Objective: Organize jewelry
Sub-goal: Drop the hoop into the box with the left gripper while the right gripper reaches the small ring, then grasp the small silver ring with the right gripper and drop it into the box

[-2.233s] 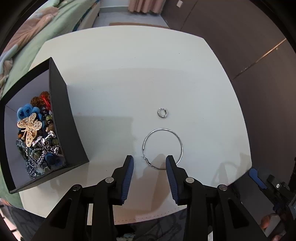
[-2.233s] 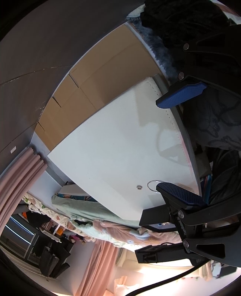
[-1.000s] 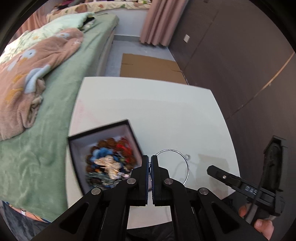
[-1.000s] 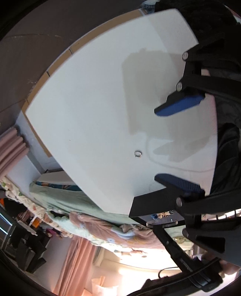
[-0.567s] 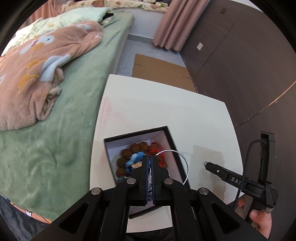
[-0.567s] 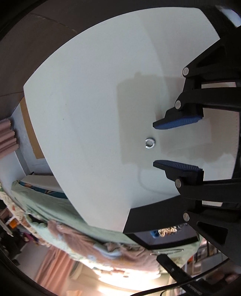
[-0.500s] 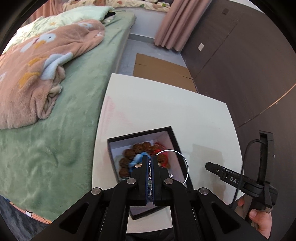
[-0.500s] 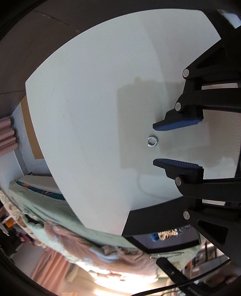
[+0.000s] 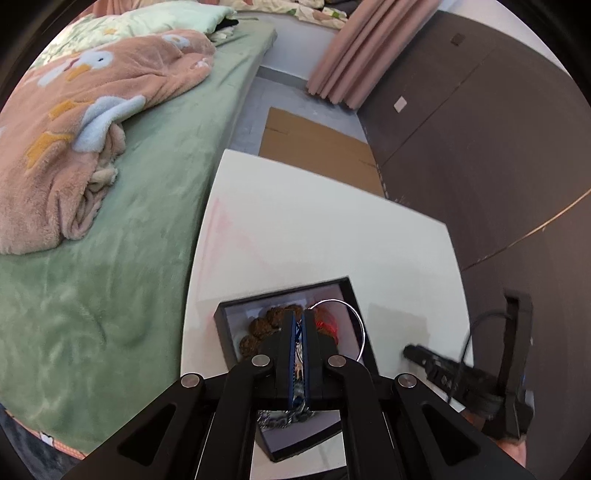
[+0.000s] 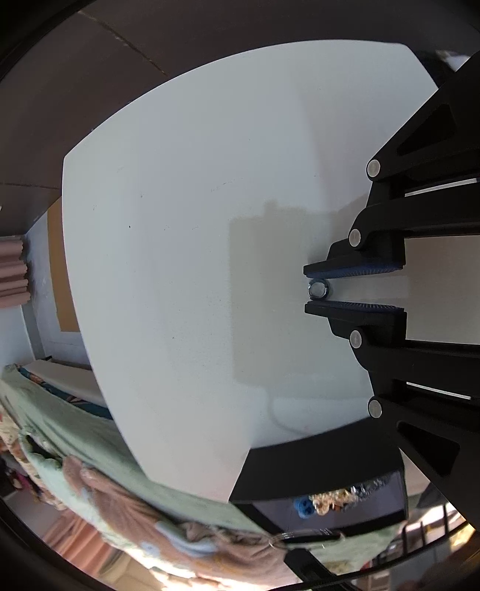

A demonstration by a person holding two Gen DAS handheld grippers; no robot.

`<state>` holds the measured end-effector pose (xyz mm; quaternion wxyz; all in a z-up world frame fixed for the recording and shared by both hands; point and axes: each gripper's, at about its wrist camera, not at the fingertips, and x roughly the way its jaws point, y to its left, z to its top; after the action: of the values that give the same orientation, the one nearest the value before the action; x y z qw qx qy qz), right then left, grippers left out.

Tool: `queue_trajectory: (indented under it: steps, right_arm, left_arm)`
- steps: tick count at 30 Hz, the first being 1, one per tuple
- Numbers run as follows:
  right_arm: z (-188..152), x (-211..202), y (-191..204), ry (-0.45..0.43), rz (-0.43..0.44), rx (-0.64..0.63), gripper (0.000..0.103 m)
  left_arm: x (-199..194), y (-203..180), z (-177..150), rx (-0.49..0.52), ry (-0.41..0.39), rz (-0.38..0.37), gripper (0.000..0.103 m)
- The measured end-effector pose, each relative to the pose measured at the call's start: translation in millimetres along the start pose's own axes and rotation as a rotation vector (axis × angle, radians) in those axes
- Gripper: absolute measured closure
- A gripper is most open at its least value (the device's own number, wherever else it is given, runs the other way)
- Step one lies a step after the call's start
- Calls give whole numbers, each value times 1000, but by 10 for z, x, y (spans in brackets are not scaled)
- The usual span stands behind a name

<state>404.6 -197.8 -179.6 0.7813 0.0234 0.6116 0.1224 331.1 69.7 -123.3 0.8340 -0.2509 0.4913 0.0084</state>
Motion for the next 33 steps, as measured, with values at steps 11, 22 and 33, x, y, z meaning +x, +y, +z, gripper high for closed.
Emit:
queue_trajectory:
  steps: [11,22,33]
  right_arm:
    - [-220,-361,-120,-73,83,44,101]
    - [4,-56,207,-10,-10,-50,56]
    - [19,154,403,25,-157,-110,89]
  left_arm:
    - [-14,76,-9,-41,24,-49,34]
    - [-315,304,-128,-63,-28,-44,34]
    - [-431,553,-190,-106,-45,-50,34]
